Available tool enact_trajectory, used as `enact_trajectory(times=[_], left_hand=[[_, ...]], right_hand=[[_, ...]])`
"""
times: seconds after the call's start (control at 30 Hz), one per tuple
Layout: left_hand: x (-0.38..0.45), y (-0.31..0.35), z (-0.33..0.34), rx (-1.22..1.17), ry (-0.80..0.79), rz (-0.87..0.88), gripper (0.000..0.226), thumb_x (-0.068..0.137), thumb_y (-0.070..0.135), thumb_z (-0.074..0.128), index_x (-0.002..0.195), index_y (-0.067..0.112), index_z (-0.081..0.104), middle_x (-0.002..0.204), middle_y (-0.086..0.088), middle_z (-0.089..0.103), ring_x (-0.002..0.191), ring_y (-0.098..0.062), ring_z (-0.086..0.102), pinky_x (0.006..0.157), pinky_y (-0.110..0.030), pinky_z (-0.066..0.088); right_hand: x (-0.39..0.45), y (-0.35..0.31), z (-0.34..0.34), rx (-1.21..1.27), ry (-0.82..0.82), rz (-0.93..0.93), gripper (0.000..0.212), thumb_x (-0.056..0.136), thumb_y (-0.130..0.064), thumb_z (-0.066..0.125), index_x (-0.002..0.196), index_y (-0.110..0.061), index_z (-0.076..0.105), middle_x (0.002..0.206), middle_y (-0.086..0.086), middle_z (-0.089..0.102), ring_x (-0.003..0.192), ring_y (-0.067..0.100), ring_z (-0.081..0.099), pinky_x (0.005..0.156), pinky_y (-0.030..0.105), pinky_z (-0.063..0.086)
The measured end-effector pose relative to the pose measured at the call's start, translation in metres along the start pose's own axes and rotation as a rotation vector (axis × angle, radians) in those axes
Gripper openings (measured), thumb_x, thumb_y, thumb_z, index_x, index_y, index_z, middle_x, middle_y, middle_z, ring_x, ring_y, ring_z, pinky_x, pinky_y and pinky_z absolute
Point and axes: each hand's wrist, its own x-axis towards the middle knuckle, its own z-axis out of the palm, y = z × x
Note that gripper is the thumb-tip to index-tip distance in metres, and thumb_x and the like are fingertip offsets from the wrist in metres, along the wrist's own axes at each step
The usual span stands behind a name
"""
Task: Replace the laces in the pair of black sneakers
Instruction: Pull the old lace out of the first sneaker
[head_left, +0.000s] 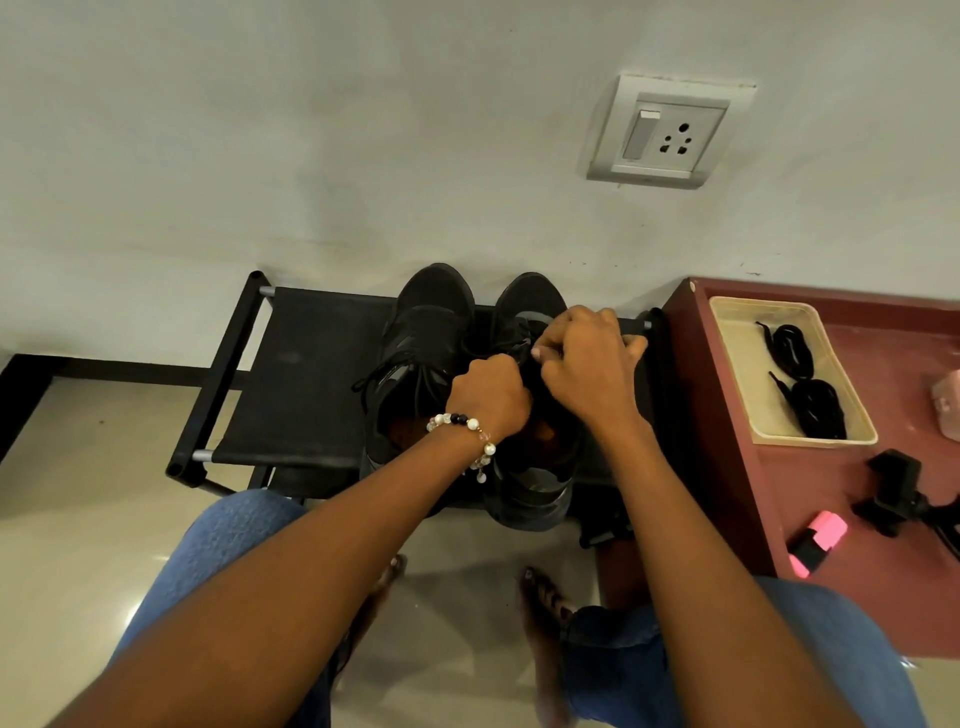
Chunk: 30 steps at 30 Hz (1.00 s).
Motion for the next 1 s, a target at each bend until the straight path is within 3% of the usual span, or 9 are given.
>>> enact_trajectory(times=[0.17,0.23,0.3,0.37,0.43,0.57,0.63,0.87,1.0], left_hand=[[-0.002,-0.001,-0.003,-0.011,-0.019,0.009,0.015,0.096,0.018,0.048,0.089,0.005,0.049,0.111,-0.022,0.058,0.100,-0.043,0.056,0.073,-0.038,0.040],[-0.001,0.000,-0.003,-0.013,-0.021,0.015,0.019,0.095,0.017,0.049,0.080,0.008,0.043,0.106,-0.022,0.060,0.094,-0.041,0.058,0.069,-0.037,0.040],[-0.001,0.000,-0.002,-0.008,-0.021,0.018,0.023,0.095,0.016,0.049,0.075,0.008,0.041,0.102,-0.022,0.060,0.091,-0.040,0.059,0.068,-0.036,0.040],[0.000,0.000,-0.002,-0.007,-0.017,0.019,0.027,0.095,0.016,0.049,0.070,0.009,0.040,0.099,-0.020,0.060,0.090,-0.040,0.059,0.068,-0.036,0.041],[0.000,-0.001,-0.002,-0.006,-0.023,0.021,0.025,0.095,0.016,0.049,0.072,0.008,0.041,0.097,-0.018,0.060,0.091,-0.040,0.059,0.068,-0.036,0.040],[0.001,-0.002,-0.002,-0.007,-0.024,0.021,0.018,0.096,0.020,0.049,0.098,0.003,0.053,0.111,-0.022,0.058,0.100,-0.041,0.057,0.073,-0.037,0.039],[0.002,-0.002,0.000,-0.003,-0.016,0.016,0.017,0.097,0.021,0.047,0.096,0.004,0.052,0.110,-0.021,0.059,0.099,-0.040,0.058,0.071,-0.036,0.039],[0.001,0.000,-0.001,0.005,-0.019,0.008,0.016,0.095,0.017,0.049,0.098,0.002,0.053,0.113,-0.022,0.057,0.103,-0.042,0.056,0.073,-0.036,0.039],[0.002,-0.001,-0.001,-0.006,-0.030,0.013,0.015,0.095,0.018,0.049,0.088,0.005,0.049,0.109,-0.022,0.059,0.098,-0.042,0.057,0.071,-0.036,0.040]], right_hand=[[0.004,0.000,-0.017,1.077,0.167,0.342,0.020,0.091,-0.005,0.057,0.077,-0.014,0.067,0.084,0.002,0.072,0.085,0.019,0.068,0.086,0.038,0.055],[0.007,0.004,-0.033,1.617,0.196,0.371,0.025,0.099,-0.003,0.044,0.080,-0.012,0.057,0.081,0.011,0.069,0.074,0.023,0.067,0.076,0.034,0.054],[0.007,0.009,-0.043,1.874,0.217,0.330,0.026,0.100,-0.003,0.038,0.082,-0.012,0.054,0.069,0.009,0.062,0.061,0.021,0.057,0.067,0.034,0.050],[0.008,0.011,-0.041,1.777,0.231,0.300,0.022,0.098,-0.002,0.041,0.084,-0.011,0.056,0.064,0.004,0.055,0.054,0.015,0.046,0.057,0.029,0.045],[0.008,0.010,-0.033,1.320,0.224,0.235,0.013,0.095,-0.007,0.052,0.091,-0.012,0.062,0.072,-0.003,0.058,0.058,0.009,0.049,0.057,0.027,0.046],[0.009,0.008,-0.011,0.148,-0.087,-0.042,0.024,0.088,-0.025,0.067,0.111,-0.022,0.069,0.105,0.001,0.061,0.103,0.022,0.058,0.090,0.047,0.049],[0.004,0.001,-0.005,-0.120,-0.207,-0.056,0.023,0.091,-0.027,0.062,0.112,-0.021,0.070,0.120,0.005,0.056,0.117,0.027,0.049,0.098,0.055,0.040],[0.004,0.002,-0.009,0.201,0.009,0.125,0.017,0.092,-0.015,0.057,0.079,-0.006,0.065,0.097,0.001,0.065,0.098,0.023,0.058,0.088,0.041,0.039],[0.007,0.003,-0.014,0.811,0.092,0.300,0.017,0.100,-0.016,0.050,0.086,-0.015,0.061,0.086,-0.002,0.068,0.090,0.019,0.067,0.087,0.037,0.053]])
